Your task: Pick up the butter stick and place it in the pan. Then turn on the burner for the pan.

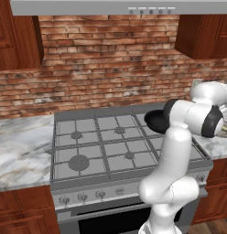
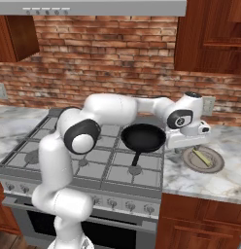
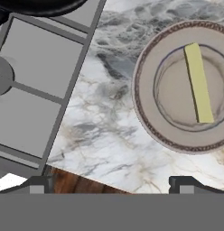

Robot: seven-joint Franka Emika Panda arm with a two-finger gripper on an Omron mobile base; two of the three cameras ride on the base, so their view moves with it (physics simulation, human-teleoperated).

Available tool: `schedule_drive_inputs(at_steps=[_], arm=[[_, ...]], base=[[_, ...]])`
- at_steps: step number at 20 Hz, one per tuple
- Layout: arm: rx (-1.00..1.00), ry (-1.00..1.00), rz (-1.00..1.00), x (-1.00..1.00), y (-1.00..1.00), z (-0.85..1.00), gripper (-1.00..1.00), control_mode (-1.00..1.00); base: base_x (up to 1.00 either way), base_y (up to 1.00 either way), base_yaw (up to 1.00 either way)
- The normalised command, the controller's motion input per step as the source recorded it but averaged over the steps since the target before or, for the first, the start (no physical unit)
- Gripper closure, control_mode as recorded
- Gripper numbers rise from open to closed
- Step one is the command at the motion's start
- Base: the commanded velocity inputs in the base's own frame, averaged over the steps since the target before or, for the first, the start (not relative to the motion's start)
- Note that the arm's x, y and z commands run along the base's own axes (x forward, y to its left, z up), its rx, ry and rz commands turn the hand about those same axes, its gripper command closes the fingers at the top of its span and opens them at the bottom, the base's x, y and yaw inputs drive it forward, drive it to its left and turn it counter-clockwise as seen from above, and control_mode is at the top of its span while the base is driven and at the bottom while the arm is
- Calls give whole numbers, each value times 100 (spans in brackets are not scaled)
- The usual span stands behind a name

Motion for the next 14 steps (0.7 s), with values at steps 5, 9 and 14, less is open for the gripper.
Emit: schedule_drive_inputs(at_steps=[5,9,14], arm=[[0,4,0,18,-2,-10,-100,-100],[0,3,0,21,-7,-9,-100,-100],[0,1,0,18,-13,-9,-100,-100]], base=[[0,0,0],[0,0,0],[0,0,0]])
